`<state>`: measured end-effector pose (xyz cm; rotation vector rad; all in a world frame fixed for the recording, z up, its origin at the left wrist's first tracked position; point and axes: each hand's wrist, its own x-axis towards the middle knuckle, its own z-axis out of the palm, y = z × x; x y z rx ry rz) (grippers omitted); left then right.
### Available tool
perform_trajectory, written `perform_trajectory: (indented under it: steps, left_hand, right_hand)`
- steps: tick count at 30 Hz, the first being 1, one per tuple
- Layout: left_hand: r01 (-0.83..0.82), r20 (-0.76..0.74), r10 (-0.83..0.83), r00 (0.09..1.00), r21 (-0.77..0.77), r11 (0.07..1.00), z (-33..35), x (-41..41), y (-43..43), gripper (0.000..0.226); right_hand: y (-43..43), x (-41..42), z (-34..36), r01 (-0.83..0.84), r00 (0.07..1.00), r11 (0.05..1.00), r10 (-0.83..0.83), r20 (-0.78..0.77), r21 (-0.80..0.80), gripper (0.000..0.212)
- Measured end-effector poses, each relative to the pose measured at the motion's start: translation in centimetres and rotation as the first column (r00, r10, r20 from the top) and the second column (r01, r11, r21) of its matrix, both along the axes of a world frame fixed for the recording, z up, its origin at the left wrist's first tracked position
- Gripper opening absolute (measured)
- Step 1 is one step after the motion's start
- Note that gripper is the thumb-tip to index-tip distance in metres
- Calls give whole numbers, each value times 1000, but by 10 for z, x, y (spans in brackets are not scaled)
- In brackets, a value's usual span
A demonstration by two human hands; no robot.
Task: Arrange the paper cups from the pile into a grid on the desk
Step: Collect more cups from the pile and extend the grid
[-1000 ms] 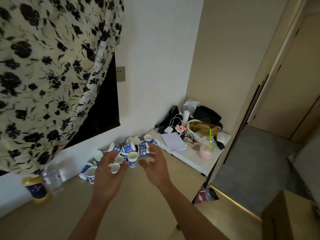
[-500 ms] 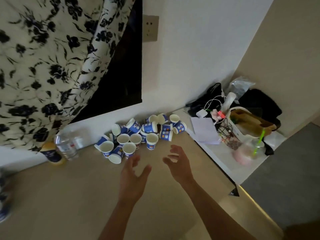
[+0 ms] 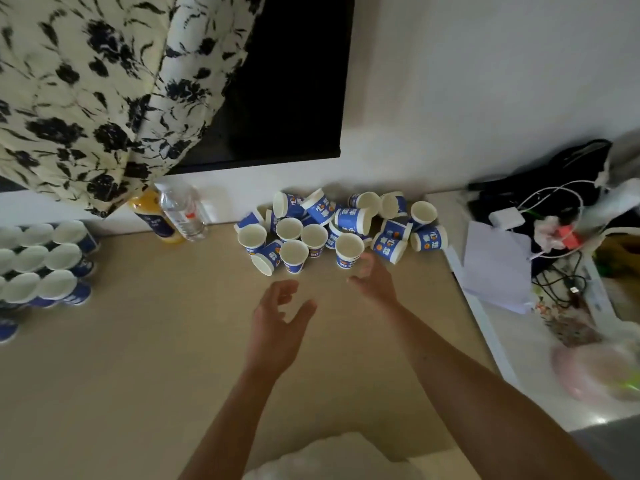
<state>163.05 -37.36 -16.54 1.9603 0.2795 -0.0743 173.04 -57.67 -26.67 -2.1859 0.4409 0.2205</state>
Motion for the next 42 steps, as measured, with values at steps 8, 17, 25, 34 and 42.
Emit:
perform_trajectory:
  steps: [8, 17, 25, 34, 42]
  left_hand:
    - [-72, -37, 74, 997, 46, 996, -6, -6, -26, 30]
    - [-122, -59, 128, 990, 101, 987, -16, -20, -32, 30]
    - [-100, -62, 106, 992, 98, 990, -18, -26, -42, 28]
    - [-49, -88, 57, 994, 94, 994, -21, -33, -52, 28]
    - [-38, -88, 46, 995, 92, 995, -24, -38, -65, 27]
  right_hand:
    - [-28, 36, -37, -247, 967, 917, 253, -22, -312, 62]
    - [-35, 42, -45, -215, 949, 890, 287, 129, -401, 26]
    - [-44, 26, -47, -213, 931, 912, 299, 210, -350, 16]
    - [-58, 1, -54, -191, 955, 952, 237, 181, -237, 14]
    - [-64, -16, -57, -195, 954, 969, 224, 200, -152, 13]
